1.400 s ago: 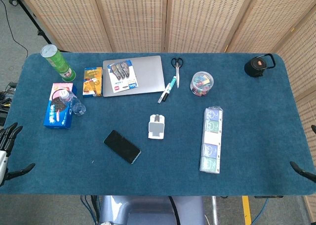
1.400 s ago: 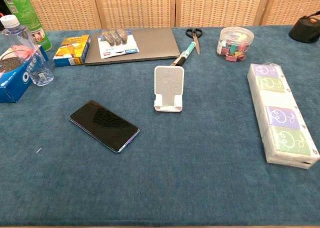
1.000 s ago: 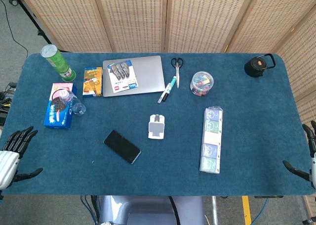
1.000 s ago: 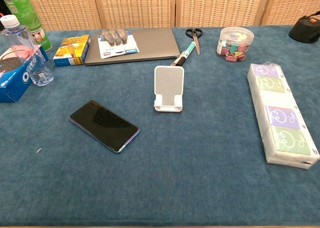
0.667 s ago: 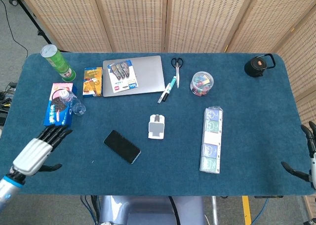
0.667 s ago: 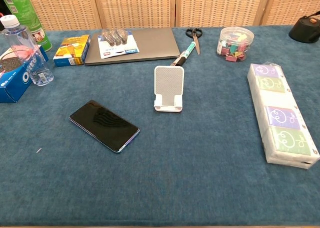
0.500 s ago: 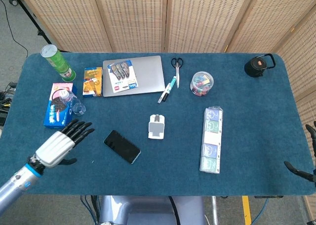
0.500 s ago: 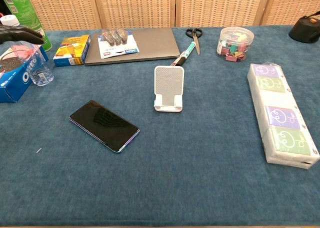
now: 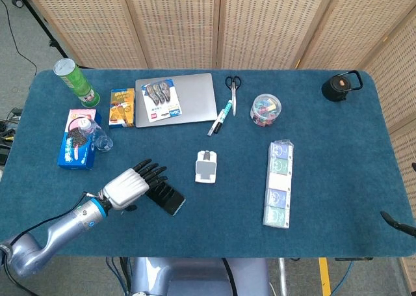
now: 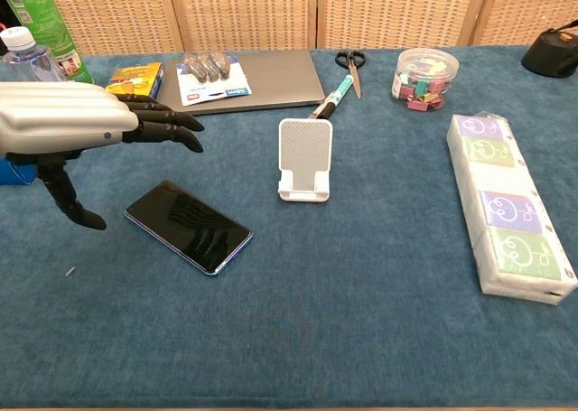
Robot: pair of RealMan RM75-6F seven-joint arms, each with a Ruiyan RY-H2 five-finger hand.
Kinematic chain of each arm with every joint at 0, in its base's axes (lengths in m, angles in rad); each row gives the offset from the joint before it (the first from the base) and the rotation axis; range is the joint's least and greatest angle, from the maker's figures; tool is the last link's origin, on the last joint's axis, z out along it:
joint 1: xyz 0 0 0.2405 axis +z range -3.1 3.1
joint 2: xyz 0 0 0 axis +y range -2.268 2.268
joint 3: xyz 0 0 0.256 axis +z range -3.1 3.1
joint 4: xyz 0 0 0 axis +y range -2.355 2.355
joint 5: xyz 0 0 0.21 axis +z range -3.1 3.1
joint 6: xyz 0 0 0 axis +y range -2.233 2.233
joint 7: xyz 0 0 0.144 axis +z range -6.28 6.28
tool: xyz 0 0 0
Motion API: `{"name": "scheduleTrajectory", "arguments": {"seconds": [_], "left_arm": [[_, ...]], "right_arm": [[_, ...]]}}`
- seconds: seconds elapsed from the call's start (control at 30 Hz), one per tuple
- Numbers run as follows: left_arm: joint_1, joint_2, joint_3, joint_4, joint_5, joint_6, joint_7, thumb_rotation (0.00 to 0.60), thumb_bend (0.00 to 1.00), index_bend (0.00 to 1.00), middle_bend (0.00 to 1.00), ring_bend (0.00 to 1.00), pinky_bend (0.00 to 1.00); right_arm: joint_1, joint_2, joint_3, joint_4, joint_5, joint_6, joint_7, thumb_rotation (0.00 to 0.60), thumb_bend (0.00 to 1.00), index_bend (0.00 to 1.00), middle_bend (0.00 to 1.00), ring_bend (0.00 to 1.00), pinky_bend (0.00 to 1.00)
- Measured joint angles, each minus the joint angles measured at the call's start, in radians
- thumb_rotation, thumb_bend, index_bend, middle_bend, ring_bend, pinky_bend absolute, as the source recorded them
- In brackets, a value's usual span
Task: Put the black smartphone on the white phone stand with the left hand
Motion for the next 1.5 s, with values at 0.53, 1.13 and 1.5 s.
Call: {"name": "scheduleTrajectory", "arguments": {"seconds": [0.53, 1.13, 1.5], "left_arm": [[-0.085, -0.134, -0.002, 0.096, -0.166, -0.083, 0.143, 0.6, 0.0, 0.16, 0.03, 0.0, 0.08], [-0.138, -0.234, 0.043, 0.128, -0.285, -0.11, 0.195, 0.6, 0.0, 0.19, 0.04, 0.0, 0.11], [-0.132, -0.292, 0.071, 0.187, -0.295, -0.059, 0.201, 0.6, 0.0, 0.49, 0.34, 0.26, 0.38]], "right_arm": [[0.005, -0.006, -0.007, 0.005, -0.011, -0.007, -0.012, 0.6, 0.0, 0.0, 0.0, 0.0, 0.0], [0.003, -0.002, 0.003, 0.006, 0.004, -0.003, 0.015, 0.6, 0.0, 0.0, 0.0, 0.0, 0.0], [0.001, 0.005, 0.003, 0.006, 0.002, -0.002, 0.034, 0.6, 0.0, 0.0, 0.0, 0.0, 0.0]]}}
